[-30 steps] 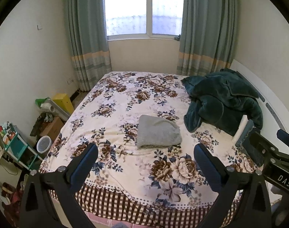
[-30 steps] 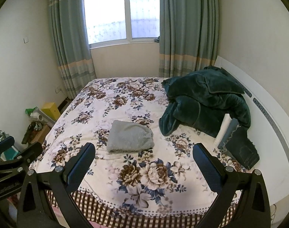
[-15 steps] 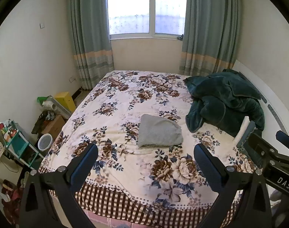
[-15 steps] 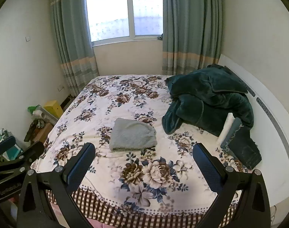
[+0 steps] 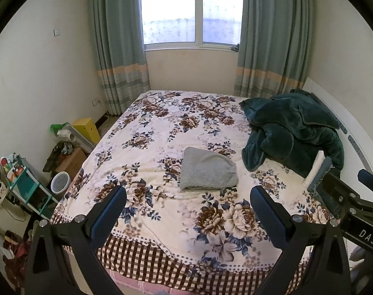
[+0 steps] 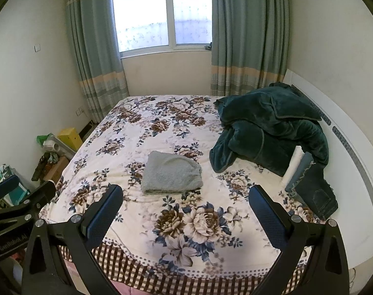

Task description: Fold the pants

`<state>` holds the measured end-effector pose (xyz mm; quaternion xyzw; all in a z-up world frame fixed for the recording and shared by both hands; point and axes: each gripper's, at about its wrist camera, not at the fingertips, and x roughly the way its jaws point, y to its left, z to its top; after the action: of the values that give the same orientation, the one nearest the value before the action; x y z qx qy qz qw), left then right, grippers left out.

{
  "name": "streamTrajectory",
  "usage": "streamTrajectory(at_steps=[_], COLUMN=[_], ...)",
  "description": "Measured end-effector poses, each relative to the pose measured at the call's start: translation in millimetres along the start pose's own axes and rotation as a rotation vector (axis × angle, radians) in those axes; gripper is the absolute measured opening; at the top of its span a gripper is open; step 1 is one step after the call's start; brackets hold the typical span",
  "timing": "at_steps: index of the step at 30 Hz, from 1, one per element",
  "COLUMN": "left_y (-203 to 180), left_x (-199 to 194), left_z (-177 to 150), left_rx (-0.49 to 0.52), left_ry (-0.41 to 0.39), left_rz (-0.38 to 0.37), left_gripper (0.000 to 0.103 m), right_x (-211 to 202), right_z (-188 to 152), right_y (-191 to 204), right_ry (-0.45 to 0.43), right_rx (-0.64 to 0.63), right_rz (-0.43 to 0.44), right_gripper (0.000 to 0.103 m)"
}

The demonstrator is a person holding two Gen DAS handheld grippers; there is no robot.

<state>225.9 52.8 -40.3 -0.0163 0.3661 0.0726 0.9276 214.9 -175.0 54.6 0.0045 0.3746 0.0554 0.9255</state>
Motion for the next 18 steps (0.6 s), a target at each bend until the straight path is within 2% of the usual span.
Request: streamTrajectory(at_steps=[18], left_y=[-4.3], left_x=[-0.1], left_z=[5.0], left_rx=[-0.001], left_ry=[-0.012], left_rz=[0.012], left_gripper=[0.103], right_x=[0.7], right_z=[-1.7], right_y=[-3.6], right_ry=[0.000], right_rx=[-0.004], right_rz=[-0.001], right_gripper=[0.103])
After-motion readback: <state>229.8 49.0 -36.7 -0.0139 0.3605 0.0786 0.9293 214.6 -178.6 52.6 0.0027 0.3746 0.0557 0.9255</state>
